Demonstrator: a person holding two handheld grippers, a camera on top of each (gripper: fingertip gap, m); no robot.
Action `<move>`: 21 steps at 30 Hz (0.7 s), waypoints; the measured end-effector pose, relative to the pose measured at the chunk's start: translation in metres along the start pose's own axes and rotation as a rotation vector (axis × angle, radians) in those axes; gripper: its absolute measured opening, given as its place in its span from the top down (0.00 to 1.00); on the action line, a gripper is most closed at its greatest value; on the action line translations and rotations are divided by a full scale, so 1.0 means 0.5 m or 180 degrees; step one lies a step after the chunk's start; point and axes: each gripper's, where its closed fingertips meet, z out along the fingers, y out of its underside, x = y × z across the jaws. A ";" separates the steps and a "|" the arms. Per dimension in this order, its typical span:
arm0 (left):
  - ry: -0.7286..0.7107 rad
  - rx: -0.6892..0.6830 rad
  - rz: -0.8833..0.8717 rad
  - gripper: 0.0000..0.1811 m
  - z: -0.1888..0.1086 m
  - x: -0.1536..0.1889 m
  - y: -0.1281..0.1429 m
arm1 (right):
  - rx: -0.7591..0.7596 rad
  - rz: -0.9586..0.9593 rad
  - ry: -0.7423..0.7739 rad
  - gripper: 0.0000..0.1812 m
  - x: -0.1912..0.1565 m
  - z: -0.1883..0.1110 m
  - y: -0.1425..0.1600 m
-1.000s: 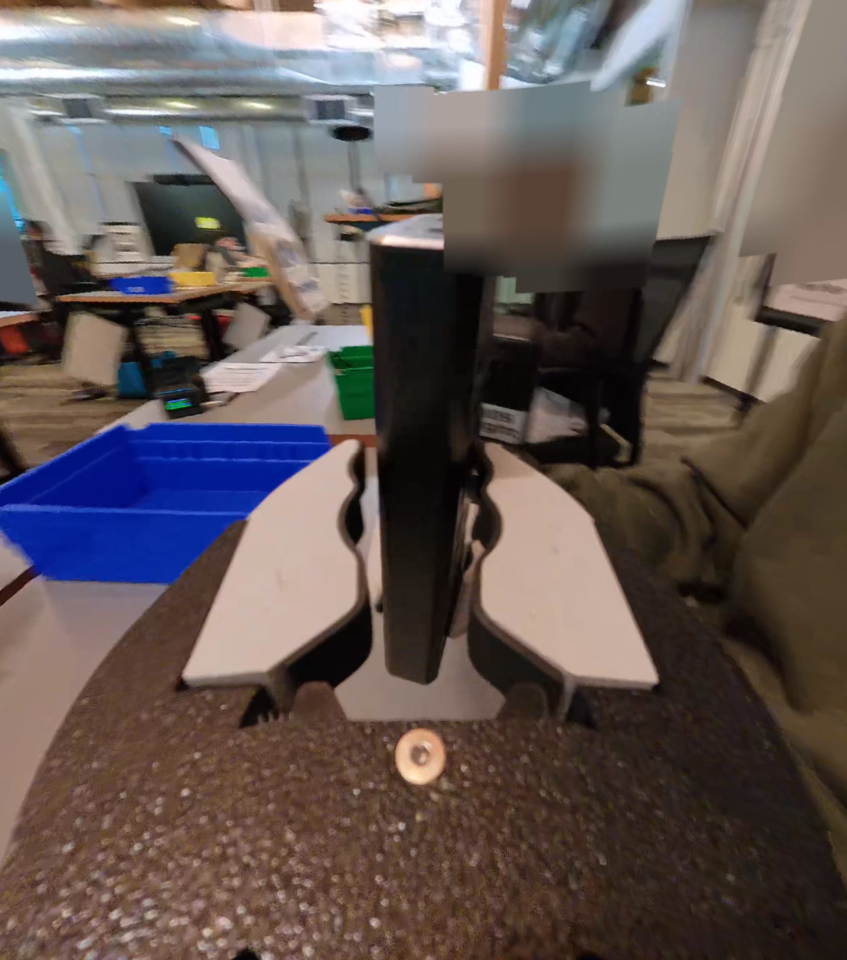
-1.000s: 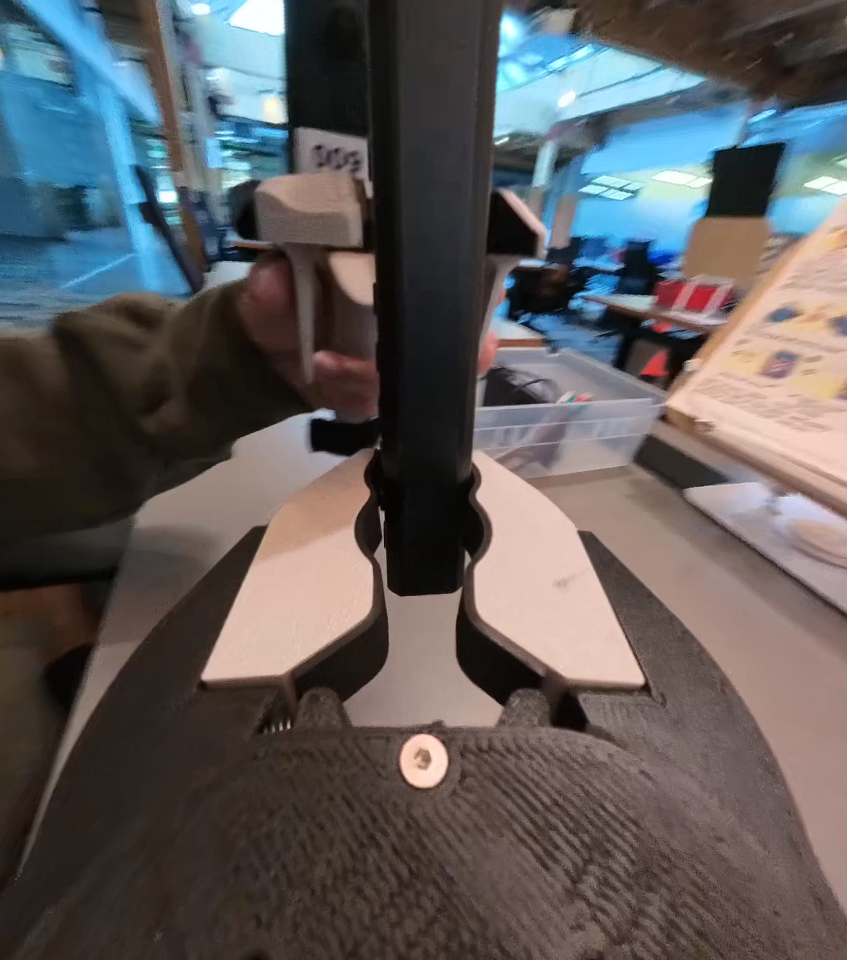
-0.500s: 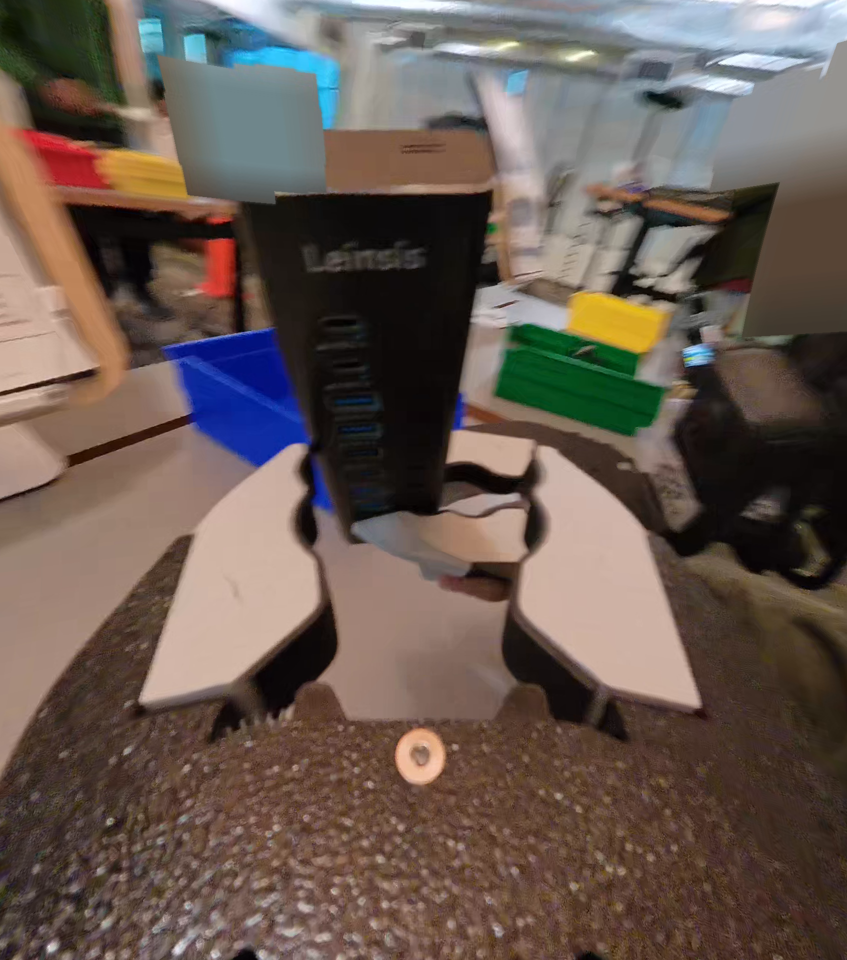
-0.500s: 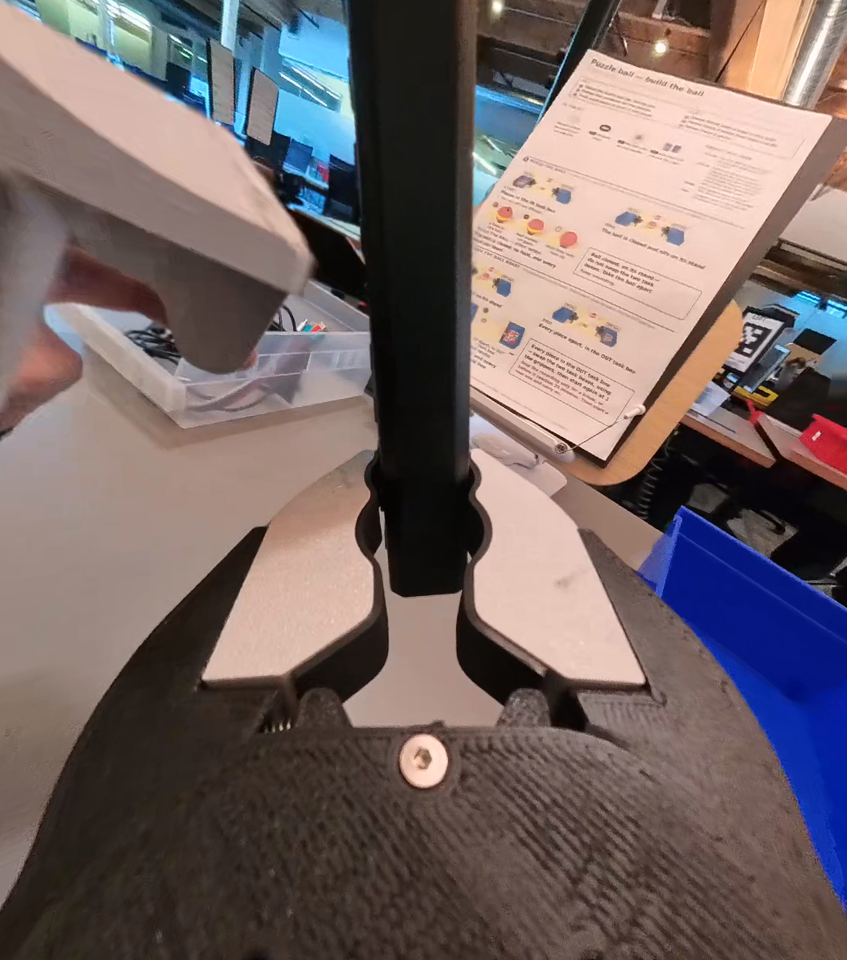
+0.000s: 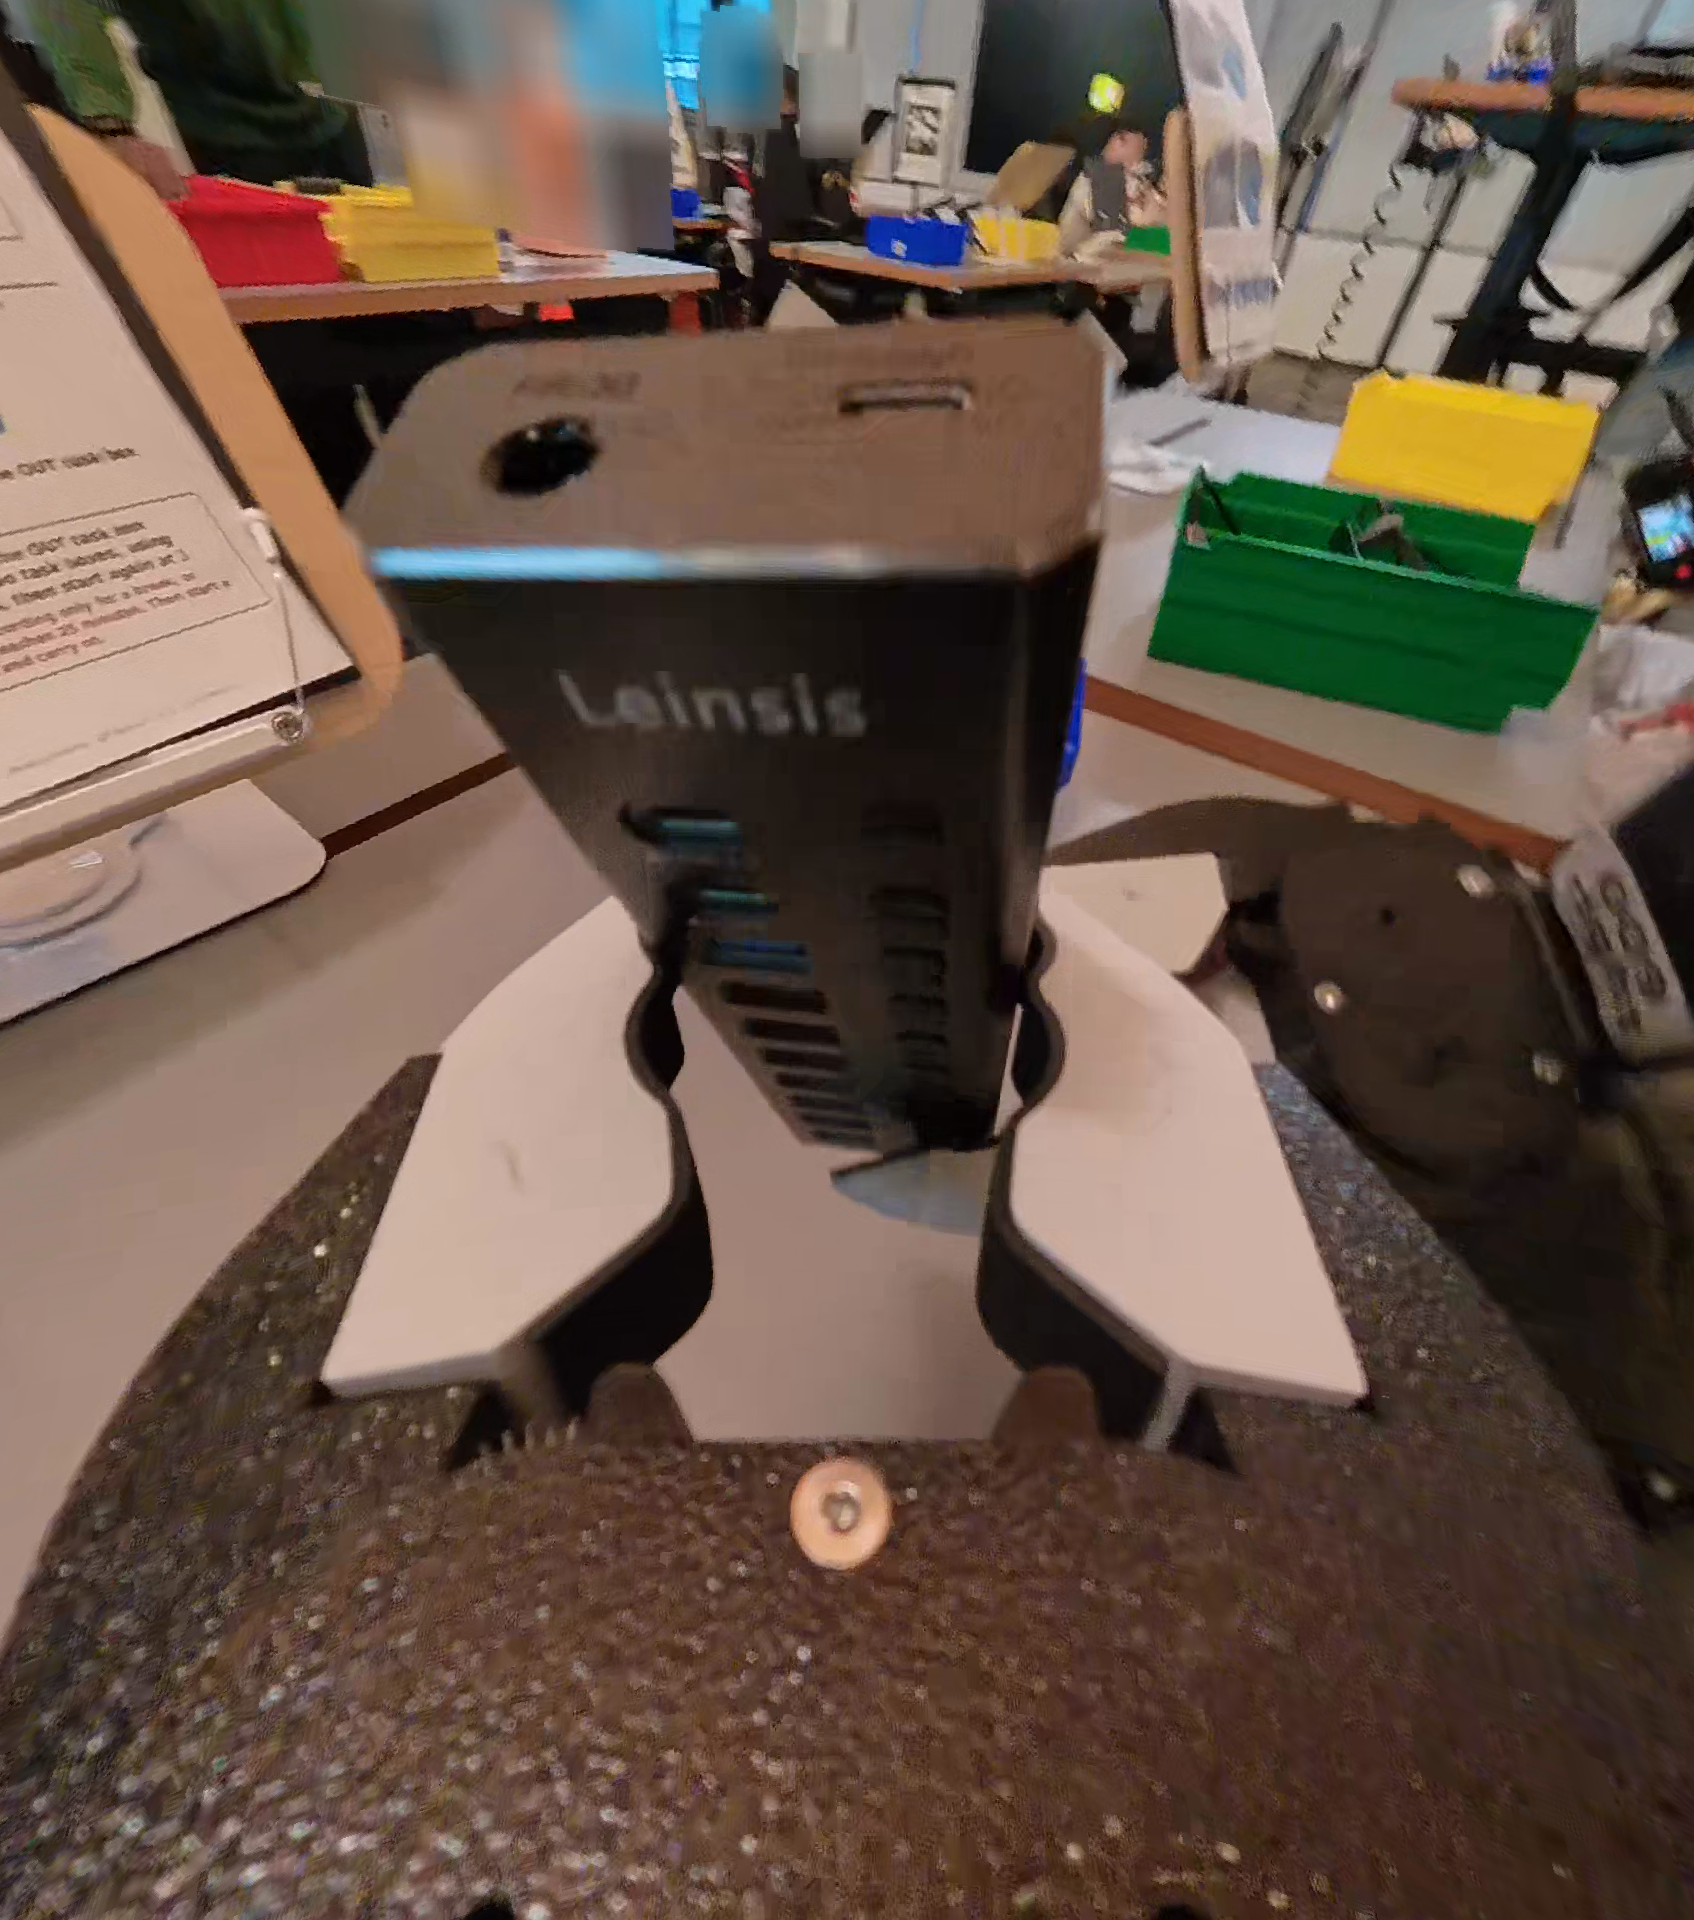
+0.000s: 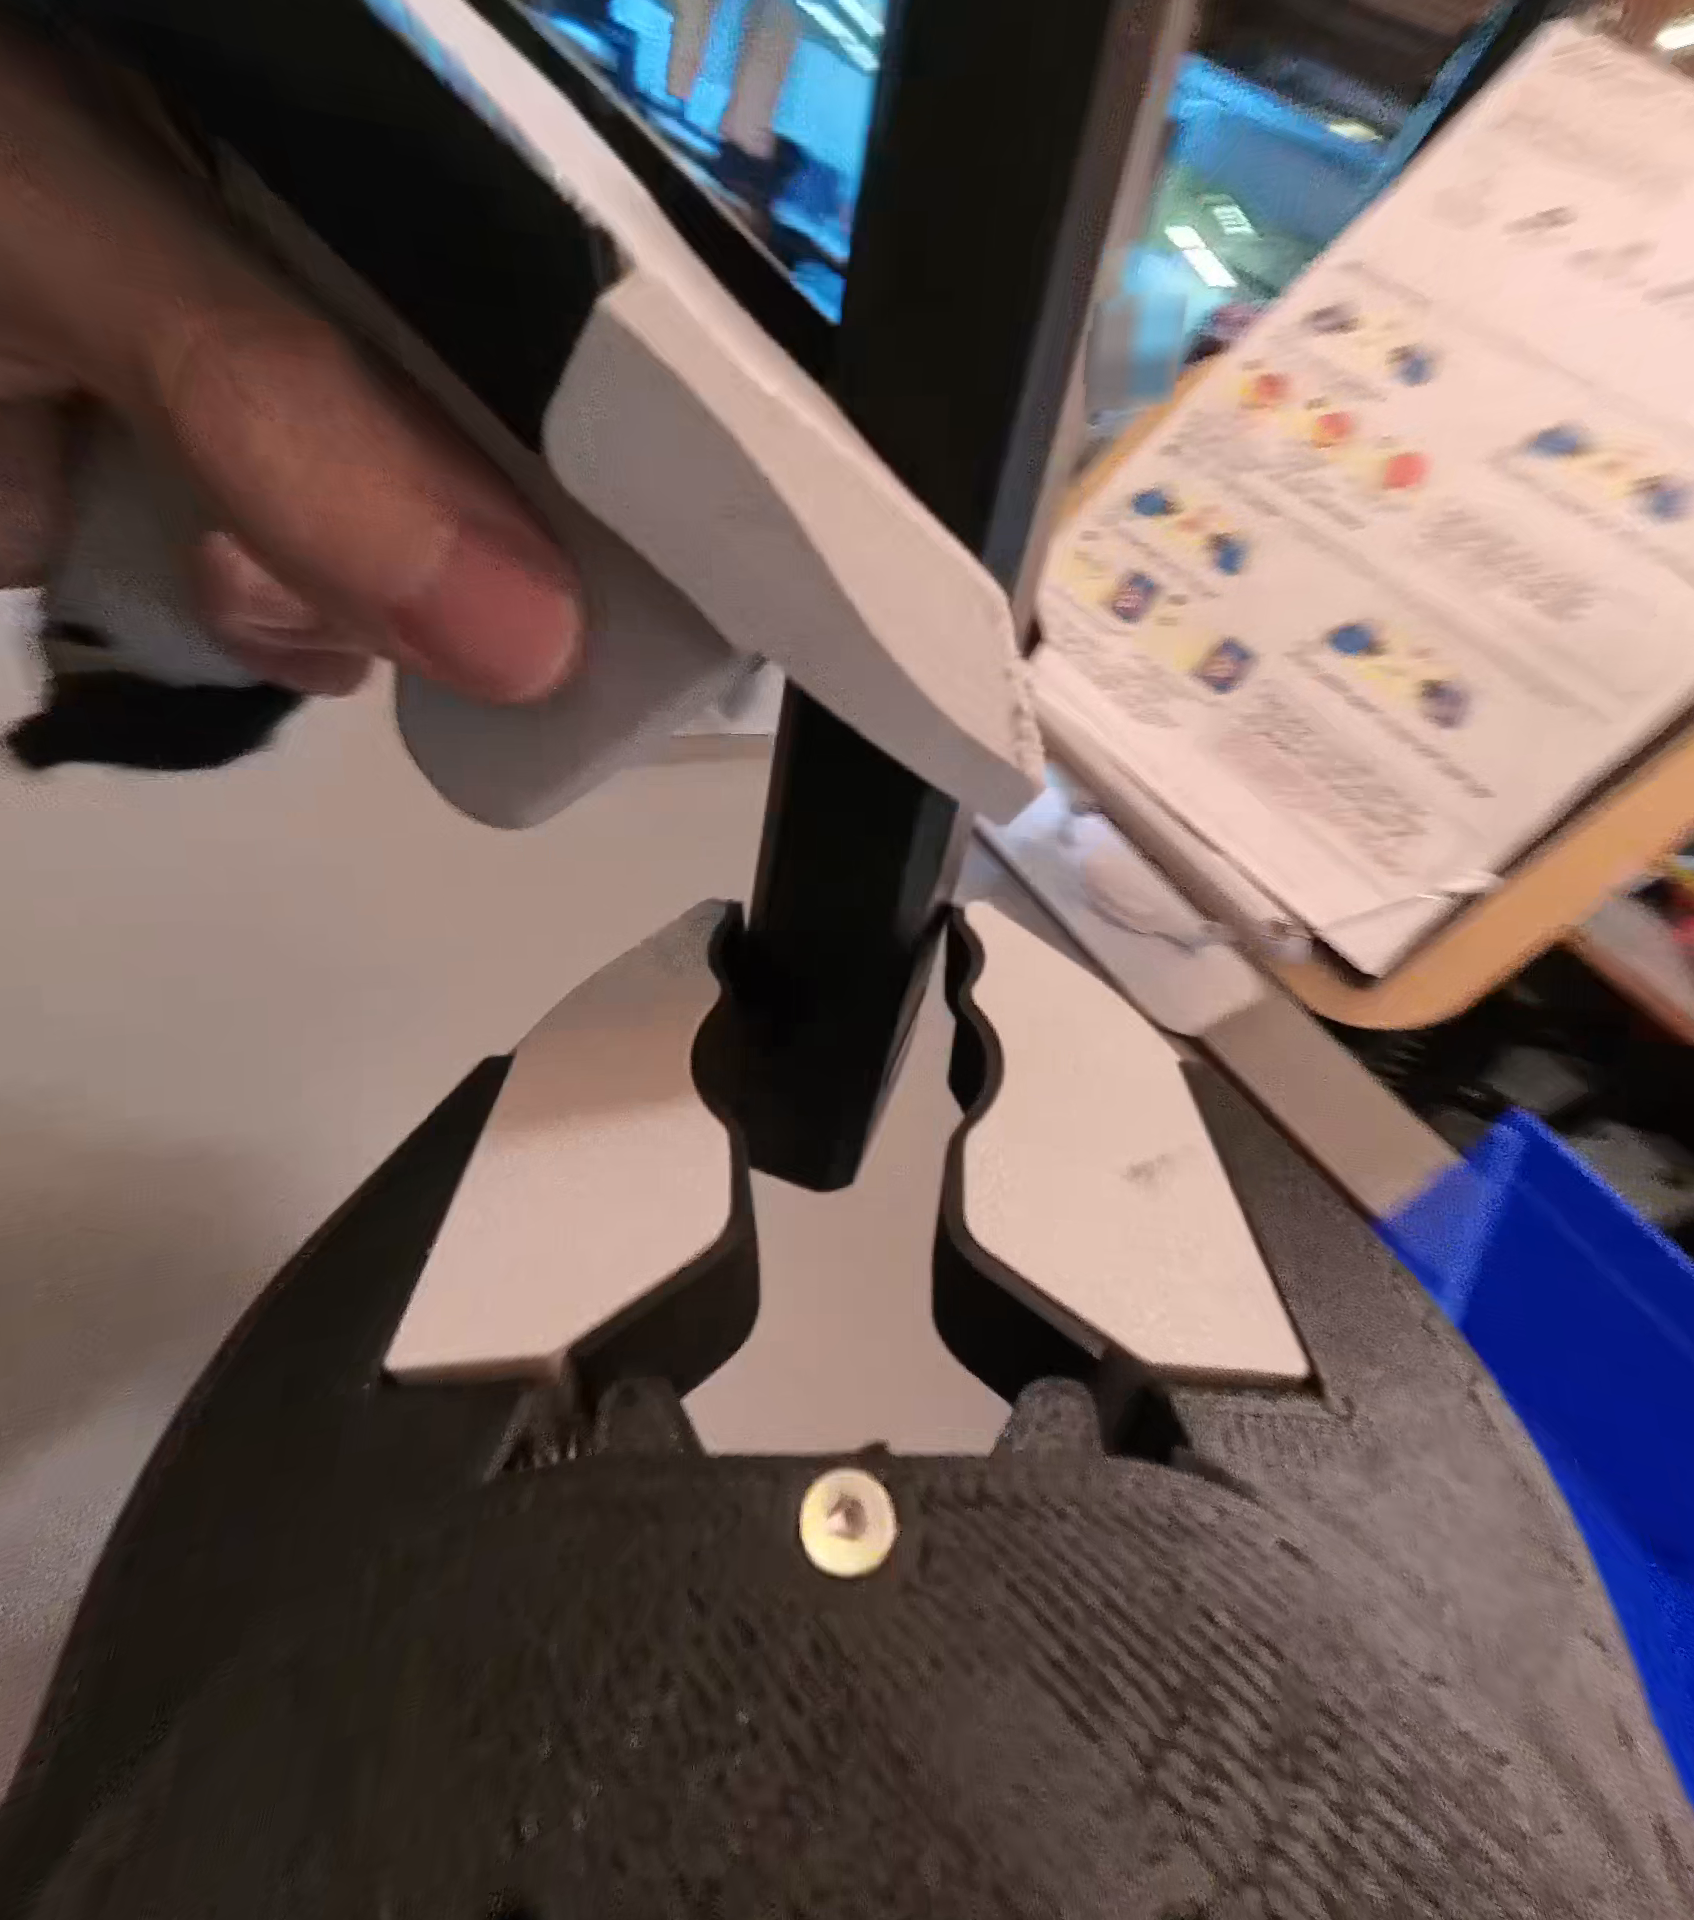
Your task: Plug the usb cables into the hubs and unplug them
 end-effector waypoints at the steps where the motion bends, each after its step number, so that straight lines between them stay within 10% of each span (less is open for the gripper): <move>1: 0.0115 -0.0051 0.0078 0.67 -0.002 0.005 0.001 | 0.0061 0.0092 -0.0234 0.77 -0.012 -0.004 -0.006; 7: 0.0981 -0.0178 0.0613 0.67 -0.022 0.047 0.001 | 0.0502 0.1056 -0.1567 0.59 -0.052 -0.065 -0.053; 13: 0.2002 0.0091 0.0790 0.67 -0.047 0.121 0.003 | 0.0831 0.1148 -0.1863 0.59 -0.069 -0.080 -0.077; 21: 0.1972 -0.0112 0.0992 0.67 -0.030 0.123 0.033 | 0.0837 0.0989 -0.1692 0.67 -0.066 -0.067 -0.071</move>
